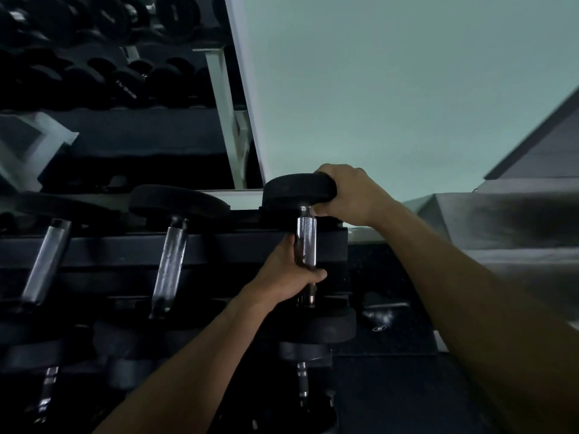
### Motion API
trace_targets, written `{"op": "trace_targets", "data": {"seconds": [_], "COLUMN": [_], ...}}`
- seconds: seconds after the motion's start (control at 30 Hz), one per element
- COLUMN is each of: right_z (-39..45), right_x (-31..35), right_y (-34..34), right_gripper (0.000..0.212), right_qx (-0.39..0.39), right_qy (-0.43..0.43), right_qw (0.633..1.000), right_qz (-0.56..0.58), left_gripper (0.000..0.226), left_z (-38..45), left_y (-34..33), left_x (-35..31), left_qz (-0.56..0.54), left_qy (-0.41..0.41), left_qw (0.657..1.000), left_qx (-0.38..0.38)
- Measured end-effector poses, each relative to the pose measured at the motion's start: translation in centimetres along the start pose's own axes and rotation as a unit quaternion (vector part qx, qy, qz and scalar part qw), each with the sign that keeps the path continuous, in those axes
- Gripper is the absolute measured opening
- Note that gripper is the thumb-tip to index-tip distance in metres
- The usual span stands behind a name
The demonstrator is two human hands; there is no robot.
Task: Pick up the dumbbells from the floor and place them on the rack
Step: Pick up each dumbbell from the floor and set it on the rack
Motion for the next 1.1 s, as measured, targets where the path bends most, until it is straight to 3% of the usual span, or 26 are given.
{"op": "trace_targets", "data": {"seconds": [0.2, 0.37, 0.47, 0.63, 0.8, 1.1], "right_z": [-1.8, -3.4, -4.1, -3.3, -2.7, -2.7], "right_x": [0.6, 1.2, 1.4, 1.7, 1.5, 1.2], "right_y": [-0.4, 0.0, -0.3, -0.5, -0.7, -0.1], "right_gripper": [0.061, 0.078, 0.074, 0.055, 0.044, 0.04], "right_qx": [-0.049, -0.071, -0.071, -0.063, -0.064, -0.045], "right_qy": [-0.027, -0.066, -0.074, -0.068, -0.05, -0.031], "right_qw": [0.997, 0.992, 0.991, 0.989, 0.988, 0.989], "right_qz": [-0.044, -0.08, -0.086, -0.119, -0.133, -0.137], "left_gripper": [0.059, 0.06, 0.066, 0.076, 0.059, 0.057], "left_z": [-1.0, -3.3, -4.4, -5.6, -5.5, -5.9], "left_y": [0.2, 2.7, 3.4, 2.9, 2.2, 1.7], "left_x": [0.2, 1.0, 2.7, 4.5, 5.8, 5.4], "left_qz": [0.057, 0.15, 0.212, 0.234, 0.253, 0.212], "left_qy": [-0.036, -0.117, -0.143, -0.171, -0.243, -0.253], "left_qw": [0.998, 0.981, 0.966, 0.954, 0.937, 0.944], "left_qx": [0.019, -0.037, -0.032, 0.072, -0.004, -0.019]}}
Point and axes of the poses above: each hand's wrist, its own z-axis towards the middle knuckle, its own y-axis out of the back of the hand, x = y × z, the point moved 4 cm from there along z, towards the middle knuckle, and after that the axes turned 13 degrees about y, right-handed, at the moved point
